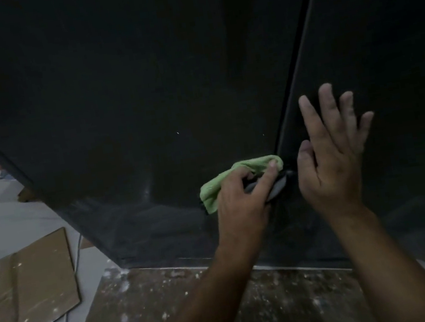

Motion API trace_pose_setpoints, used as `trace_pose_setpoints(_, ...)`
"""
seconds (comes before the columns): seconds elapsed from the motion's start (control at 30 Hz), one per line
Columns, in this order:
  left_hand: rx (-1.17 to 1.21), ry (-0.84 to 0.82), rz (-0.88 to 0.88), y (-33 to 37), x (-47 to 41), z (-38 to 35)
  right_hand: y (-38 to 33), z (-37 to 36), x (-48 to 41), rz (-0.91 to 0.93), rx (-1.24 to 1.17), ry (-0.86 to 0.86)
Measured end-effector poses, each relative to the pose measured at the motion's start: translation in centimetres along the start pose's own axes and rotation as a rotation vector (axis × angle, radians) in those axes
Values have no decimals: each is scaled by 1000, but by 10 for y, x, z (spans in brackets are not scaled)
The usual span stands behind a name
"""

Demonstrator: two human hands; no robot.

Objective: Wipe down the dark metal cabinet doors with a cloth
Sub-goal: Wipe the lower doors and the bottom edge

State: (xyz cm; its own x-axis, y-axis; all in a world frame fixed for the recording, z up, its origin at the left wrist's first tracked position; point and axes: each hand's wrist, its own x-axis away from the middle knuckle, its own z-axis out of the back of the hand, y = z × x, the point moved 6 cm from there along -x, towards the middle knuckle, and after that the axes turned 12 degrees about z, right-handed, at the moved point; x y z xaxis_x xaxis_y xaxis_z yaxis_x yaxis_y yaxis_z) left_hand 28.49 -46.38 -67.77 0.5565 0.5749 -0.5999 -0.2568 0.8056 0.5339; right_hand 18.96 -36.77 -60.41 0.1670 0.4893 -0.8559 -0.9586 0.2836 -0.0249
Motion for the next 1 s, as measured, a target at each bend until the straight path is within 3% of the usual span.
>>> trace_pose_setpoints(0.17,-57,-143,24,-41,26,-7,0,-5,6,2,17,15)
trace_pose_setpoints(0.27,-43,8,100,-53,17,12,-5,-10,8,-12,37,27)
trace_pose_setpoints(0.5,233,357,149,-2,-40,59,-18,-16,10,-67,-25,66)
trace_pose_setpoints(0.67,101,174,-30,37,-49,52,-13,-12,9,-76,-89,75)
trace_pose_setpoints(0.83,-8,120,-118,12,-30,50,-14,-9,9,-75,-101,61)
trace_pose_setpoints(0.9,5,178,-112,-1,-34,60,-19,-9,6,-96,-81,74)
trace_pose_setpoints(1.0,72,405,-26,-24,-49,91,-29,-14,1,-128,-79,75)
